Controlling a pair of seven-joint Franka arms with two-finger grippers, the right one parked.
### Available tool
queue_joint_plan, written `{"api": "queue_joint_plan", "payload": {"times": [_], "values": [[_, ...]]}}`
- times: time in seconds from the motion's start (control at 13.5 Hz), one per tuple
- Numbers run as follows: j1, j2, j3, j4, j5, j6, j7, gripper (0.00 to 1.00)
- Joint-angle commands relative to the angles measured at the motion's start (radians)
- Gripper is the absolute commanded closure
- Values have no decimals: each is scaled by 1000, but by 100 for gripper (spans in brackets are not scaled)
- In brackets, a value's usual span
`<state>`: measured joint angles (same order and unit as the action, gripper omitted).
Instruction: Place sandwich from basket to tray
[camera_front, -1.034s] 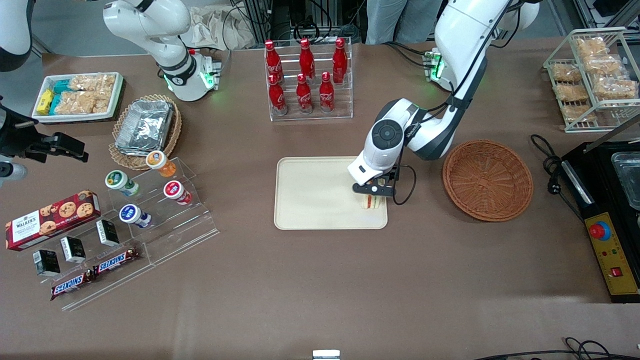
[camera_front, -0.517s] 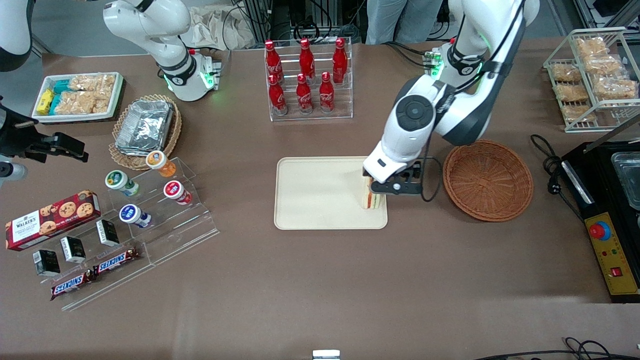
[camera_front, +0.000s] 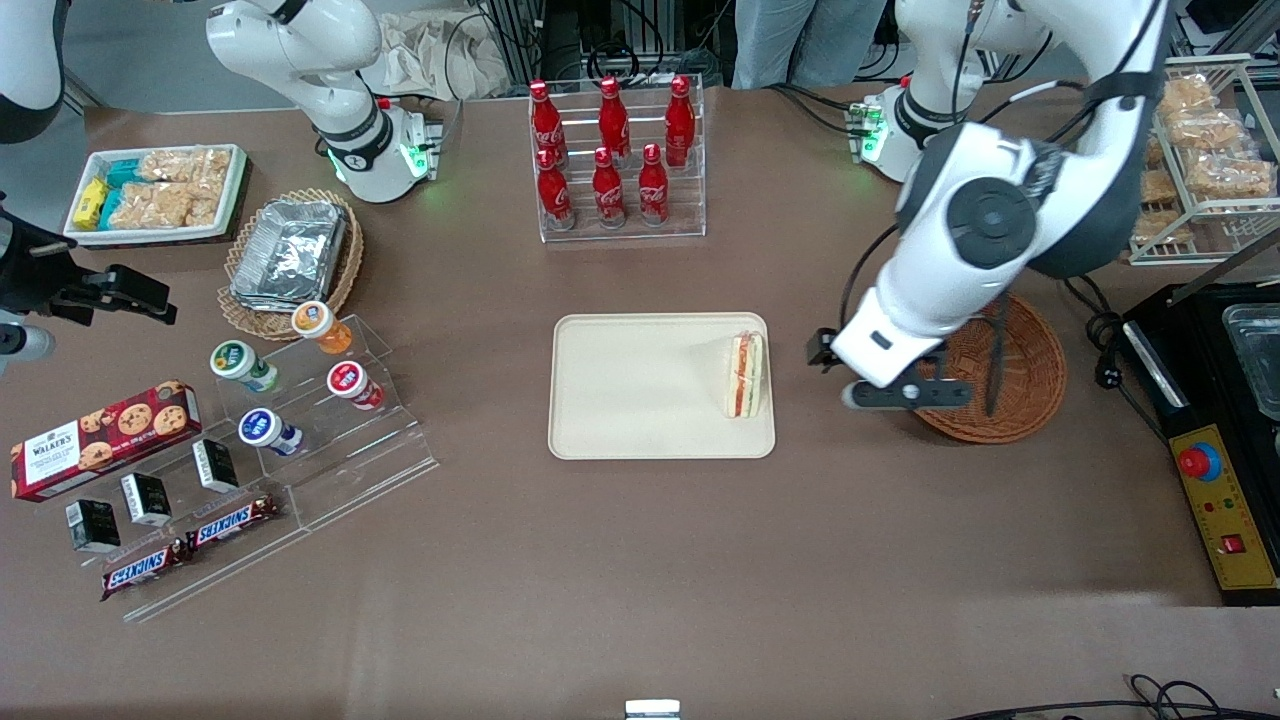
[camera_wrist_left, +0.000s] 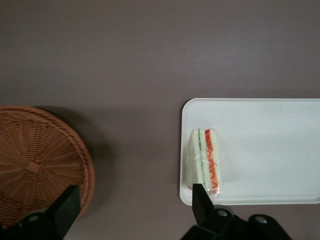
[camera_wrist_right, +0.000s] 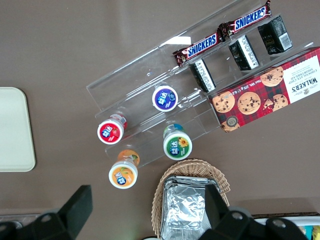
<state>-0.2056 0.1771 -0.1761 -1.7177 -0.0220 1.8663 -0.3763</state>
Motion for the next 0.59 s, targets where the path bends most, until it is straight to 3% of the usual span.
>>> {"api": "queue_joint_plan", "payload": {"times": [0.0,0.52], "values": [[84,-83,-11,-8,-30,-55,60,1],[176,-223,-8,-13,-35,-151,62,1]]}}
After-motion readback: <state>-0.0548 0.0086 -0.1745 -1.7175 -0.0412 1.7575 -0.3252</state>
